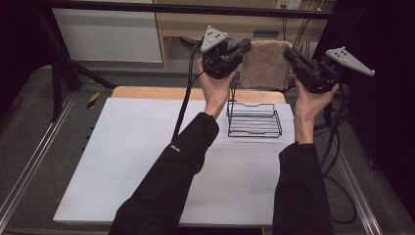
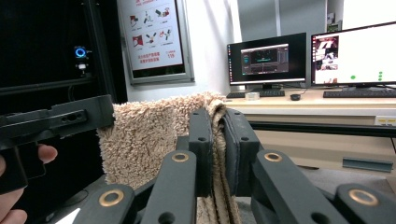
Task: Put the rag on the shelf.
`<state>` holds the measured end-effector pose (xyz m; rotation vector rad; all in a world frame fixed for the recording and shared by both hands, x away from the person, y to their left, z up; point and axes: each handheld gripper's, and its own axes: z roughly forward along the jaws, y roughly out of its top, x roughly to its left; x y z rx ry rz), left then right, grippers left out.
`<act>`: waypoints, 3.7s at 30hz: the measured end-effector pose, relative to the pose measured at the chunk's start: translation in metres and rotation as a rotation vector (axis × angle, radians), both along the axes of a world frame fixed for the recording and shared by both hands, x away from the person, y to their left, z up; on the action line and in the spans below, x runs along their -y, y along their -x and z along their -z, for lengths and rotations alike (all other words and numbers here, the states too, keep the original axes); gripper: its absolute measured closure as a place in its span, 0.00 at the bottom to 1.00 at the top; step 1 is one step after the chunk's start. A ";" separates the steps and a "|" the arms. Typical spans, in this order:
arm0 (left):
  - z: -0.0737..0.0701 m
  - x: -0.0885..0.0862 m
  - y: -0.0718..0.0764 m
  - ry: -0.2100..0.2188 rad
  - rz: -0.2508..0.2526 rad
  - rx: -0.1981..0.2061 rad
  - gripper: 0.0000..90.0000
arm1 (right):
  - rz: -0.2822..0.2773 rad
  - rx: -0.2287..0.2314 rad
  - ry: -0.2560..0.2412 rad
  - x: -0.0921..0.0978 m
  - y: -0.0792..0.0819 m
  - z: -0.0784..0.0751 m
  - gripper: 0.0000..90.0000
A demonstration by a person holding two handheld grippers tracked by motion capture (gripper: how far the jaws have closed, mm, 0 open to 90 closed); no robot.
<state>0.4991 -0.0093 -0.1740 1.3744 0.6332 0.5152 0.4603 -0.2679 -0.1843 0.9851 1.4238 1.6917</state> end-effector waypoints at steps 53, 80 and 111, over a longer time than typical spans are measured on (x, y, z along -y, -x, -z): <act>0.047 0.015 -0.025 -0.148 0.052 -0.054 0.95 | -0.018 -0.120 0.017 0.025 -0.032 0.056 0.91; 0.056 0.003 -0.003 -0.195 0.142 -0.095 0.95 | -0.059 -0.114 0.058 0.024 -0.009 0.064 0.90; 0.051 -0.004 0.013 -0.224 0.133 -0.178 0.89 | -0.087 -0.183 0.116 0.026 0.008 0.079 0.90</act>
